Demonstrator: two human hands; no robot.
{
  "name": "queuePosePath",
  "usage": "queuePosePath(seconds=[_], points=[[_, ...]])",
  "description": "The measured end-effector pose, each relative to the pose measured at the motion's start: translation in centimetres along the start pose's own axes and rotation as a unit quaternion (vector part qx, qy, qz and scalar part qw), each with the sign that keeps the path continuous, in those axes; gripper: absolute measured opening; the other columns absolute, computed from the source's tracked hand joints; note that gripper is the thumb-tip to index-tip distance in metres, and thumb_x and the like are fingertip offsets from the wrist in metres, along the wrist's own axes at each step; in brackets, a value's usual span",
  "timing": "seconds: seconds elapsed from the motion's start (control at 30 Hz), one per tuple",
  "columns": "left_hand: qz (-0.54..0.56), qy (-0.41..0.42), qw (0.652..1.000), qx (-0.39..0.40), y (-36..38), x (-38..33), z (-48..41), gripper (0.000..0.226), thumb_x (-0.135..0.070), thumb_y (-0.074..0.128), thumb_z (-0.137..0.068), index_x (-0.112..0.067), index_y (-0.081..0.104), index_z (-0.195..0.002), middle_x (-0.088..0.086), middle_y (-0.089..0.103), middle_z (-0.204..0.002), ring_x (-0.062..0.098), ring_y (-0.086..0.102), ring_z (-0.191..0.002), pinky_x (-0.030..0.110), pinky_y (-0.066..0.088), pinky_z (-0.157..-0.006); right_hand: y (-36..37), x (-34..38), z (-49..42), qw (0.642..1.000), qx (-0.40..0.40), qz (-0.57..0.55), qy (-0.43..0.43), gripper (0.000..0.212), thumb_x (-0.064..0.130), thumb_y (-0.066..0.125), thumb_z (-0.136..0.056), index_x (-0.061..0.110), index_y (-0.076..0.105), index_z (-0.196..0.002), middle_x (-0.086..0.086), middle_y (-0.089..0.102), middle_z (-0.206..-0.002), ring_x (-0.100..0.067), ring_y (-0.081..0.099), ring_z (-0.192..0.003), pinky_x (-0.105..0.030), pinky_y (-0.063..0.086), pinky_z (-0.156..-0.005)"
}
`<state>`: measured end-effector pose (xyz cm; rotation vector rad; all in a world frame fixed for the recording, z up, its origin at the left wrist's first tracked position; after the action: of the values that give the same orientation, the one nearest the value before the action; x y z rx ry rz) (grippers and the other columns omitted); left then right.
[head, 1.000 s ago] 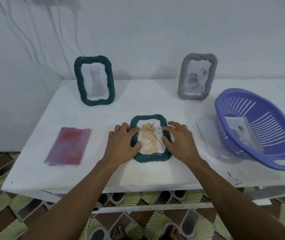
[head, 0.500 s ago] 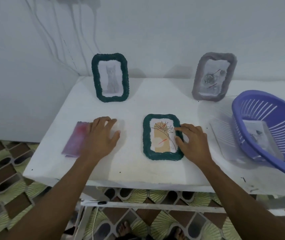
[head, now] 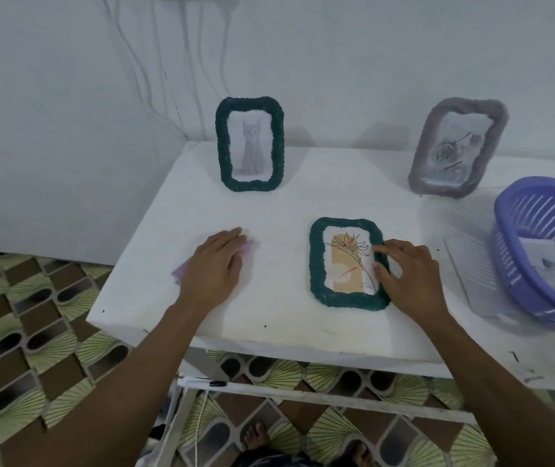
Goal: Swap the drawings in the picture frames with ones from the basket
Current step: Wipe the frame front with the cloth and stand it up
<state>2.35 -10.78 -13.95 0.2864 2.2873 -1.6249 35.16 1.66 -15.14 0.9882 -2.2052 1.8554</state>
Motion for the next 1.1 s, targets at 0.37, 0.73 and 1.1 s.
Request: queuePosePath(seconds=[0.37, 0.73, 1.1], points=[[0.060, 0.172, 0.981, 0.071, 6.7, -14.3, -7.9, 0.041, -0.032, 0.040, -0.101, -0.012, 0.055, -0.133, 0.010, 0.043, -0.149, 0.026, 0.039, -0.136, 0.041, 0.031, -0.114, -0.1, 0.1, 0.1, 1.000, -0.002, 0.001, -0.007, 0.031, 0.037, 0.059, -0.089, 0.029, 0.064, -0.118, 0.005, 0.060, -0.126, -0.018, 0.049, -0.109, -0.038, 0.039, -0.085], [-0.038, 0.258, 0.956, 0.135, 6.8, -13.7, -4.1, 0.046, -0.032, 0.025, -0.103, -0.013, 0.042, -0.142, 0.006, 0.041, -0.148, 0.024, 0.025, -0.144, 0.039, 0.012, -0.119, -0.3, -0.3, 0.2, 0.999, -0.016, -0.041, 0.000, 0.027, 0.030, 0.061, -0.088, 0.029, 0.067, -0.115, 0.008, 0.061, -0.123, -0.016, 0.048, -0.108, -0.036, 0.036, -0.085], [-0.052, 0.220, 0.958, 0.176, 7.2, -12.6, -4.1, 0.055, -0.040, 0.014, -0.101, -0.021, 0.036, -0.148, -0.002, 0.025, -0.159, 0.016, 0.011, -0.149, 0.040, 0.006, -0.121, -0.6, -0.6, -0.1, 0.992, 0.015, -0.124, -0.022, 0.025, 0.024, 0.072, -0.083, 0.024, 0.072, -0.108, 0.005, 0.055, -0.083, -0.015, 0.051, -0.084, -0.044, 0.049, -0.075]])
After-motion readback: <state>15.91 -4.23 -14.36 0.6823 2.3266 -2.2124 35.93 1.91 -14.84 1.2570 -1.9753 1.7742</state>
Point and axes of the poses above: each hand's wrist, its own z-axis away from the middle knuckle, its own y-axis out of the palm, x = y × z, the point moved 4 cm from there along -z, towards the middle knuckle
